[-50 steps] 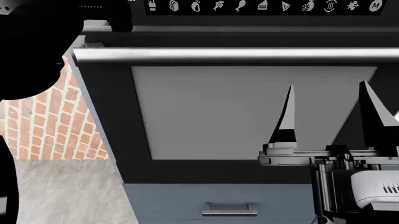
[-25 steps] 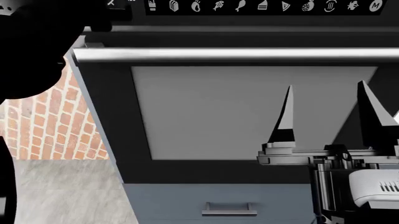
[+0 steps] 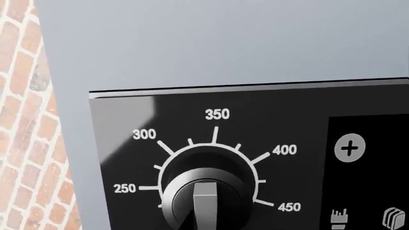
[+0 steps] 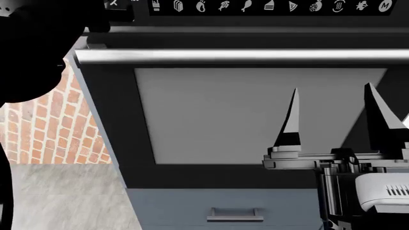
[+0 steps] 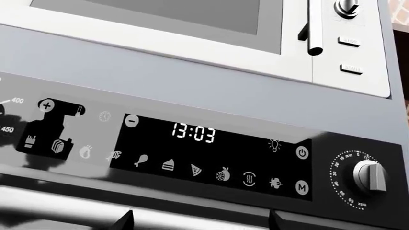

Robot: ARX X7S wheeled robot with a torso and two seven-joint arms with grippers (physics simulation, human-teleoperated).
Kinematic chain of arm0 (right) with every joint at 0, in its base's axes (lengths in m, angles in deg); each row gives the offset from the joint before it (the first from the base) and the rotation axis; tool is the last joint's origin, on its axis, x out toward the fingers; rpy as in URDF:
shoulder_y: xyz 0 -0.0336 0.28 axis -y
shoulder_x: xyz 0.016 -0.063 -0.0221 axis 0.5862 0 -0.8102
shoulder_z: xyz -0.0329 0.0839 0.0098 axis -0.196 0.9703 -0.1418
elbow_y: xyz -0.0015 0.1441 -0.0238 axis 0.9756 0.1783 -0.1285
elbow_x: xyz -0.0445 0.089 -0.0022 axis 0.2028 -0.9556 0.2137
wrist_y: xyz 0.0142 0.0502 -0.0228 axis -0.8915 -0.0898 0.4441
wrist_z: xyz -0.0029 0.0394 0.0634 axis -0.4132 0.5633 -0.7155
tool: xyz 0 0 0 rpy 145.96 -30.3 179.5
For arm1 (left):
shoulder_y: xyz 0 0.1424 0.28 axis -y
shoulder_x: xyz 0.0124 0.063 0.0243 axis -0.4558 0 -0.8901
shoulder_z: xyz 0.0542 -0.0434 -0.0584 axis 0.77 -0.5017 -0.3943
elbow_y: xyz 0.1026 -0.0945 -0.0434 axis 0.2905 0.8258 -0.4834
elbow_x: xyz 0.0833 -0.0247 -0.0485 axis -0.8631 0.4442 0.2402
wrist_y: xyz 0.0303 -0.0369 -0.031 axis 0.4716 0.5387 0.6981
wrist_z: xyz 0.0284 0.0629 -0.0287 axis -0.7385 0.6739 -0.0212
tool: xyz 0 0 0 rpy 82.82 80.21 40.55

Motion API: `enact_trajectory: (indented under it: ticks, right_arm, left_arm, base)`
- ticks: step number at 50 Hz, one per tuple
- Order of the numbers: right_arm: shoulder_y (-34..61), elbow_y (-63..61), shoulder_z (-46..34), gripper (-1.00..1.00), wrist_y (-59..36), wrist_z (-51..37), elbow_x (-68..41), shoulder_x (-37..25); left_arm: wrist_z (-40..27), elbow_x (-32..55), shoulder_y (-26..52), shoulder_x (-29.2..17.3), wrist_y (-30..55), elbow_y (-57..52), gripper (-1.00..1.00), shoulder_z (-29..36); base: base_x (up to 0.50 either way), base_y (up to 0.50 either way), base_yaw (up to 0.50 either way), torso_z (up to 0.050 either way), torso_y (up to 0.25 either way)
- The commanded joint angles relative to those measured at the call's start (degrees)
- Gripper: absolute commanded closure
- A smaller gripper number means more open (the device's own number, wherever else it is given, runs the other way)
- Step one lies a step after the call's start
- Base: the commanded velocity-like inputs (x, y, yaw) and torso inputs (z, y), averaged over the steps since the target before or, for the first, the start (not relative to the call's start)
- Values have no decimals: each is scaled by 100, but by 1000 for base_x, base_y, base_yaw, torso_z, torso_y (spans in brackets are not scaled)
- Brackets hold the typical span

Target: Preheat the oven by turning the temperature knob.

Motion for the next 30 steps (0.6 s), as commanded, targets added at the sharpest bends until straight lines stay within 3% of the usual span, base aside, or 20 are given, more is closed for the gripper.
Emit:
enact_trajectory:
  ticks: [1, 30]
  right_arm:
    - [9, 2, -13, -100, -1, -22, -10, -19]
    - [34, -34, -39, -100, -19, -79, -51, -55]
  left_arm:
    - [90, -176, 80, -115, 11, -173, 100, 308]
    - [201, -471, 367, -256, 166, -249, 100, 868]
  base:
    - [0, 0, 0, 0, 0]
    - [-1, 0, 0, 0, 2]
